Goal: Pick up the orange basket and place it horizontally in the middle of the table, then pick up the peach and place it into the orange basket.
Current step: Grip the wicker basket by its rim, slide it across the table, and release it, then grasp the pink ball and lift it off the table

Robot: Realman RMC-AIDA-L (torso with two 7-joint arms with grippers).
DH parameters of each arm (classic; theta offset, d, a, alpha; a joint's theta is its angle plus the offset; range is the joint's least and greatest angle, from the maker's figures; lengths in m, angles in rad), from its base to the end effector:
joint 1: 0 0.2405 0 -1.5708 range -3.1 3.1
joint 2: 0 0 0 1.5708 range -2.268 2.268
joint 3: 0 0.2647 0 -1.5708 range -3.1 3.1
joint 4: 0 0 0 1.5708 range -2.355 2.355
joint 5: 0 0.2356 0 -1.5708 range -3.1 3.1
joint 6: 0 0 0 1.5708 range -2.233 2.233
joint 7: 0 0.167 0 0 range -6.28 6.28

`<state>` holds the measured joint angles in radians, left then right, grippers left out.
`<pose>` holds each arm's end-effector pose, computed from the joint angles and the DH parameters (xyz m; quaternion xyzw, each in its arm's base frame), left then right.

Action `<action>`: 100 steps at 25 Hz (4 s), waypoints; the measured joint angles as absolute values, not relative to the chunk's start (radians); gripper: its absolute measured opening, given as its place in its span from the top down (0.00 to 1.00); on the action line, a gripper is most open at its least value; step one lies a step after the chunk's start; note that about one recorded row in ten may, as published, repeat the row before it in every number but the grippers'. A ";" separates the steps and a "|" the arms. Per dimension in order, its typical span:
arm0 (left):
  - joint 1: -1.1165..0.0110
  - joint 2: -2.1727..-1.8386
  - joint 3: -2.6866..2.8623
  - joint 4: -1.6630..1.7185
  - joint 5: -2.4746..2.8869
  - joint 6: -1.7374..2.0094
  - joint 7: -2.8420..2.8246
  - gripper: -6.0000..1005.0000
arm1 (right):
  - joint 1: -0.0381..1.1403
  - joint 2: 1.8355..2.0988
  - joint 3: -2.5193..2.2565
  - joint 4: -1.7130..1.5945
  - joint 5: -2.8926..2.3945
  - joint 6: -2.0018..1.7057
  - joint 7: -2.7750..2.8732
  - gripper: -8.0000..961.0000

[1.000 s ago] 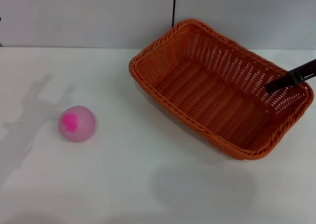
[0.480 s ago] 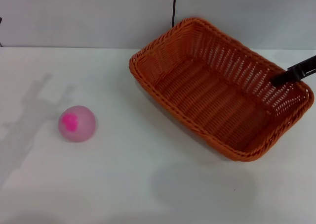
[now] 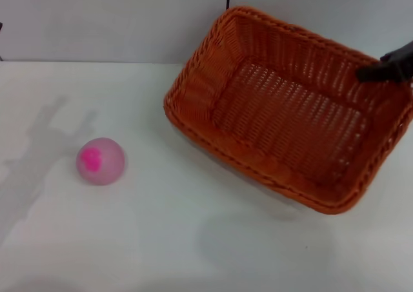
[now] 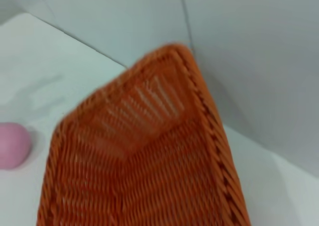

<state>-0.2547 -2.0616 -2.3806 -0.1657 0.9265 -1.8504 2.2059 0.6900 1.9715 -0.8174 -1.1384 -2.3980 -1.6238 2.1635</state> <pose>-0.3279 0.2714 0.0378 -0.6569 -0.2198 -0.6006 0.3993 0.2208 0.4284 0.0782 -0.9258 0.3283 0.0082 0.1869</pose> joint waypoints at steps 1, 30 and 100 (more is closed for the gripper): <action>-0.255 -2.062 -2.381 -0.166 0.926 -1.849 2.206 0.16 | 0.683 1.975 -0.818 -1.168 -2.390 -1.637 2.157 0.82; -0.255 -2.063 -2.386 -0.156 0.920 -1.849 2.162 0.17 | 0.711 1.962 -0.807 -1.099 -2.189 -1.718 1.643 0.82; -0.226 -2.043 -2.317 -0.200 0.968 -1.625 2.148 0.18 | 0.211 2.069 -0.542 -0.569 -1.112 -1.808 1.072 0.56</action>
<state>-0.2258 -2.0431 -2.3175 -0.2005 0.9680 -1.6248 2.1484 0.2108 2.0691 -0.5416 -0.5694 -1.1115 -1.8083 1.0723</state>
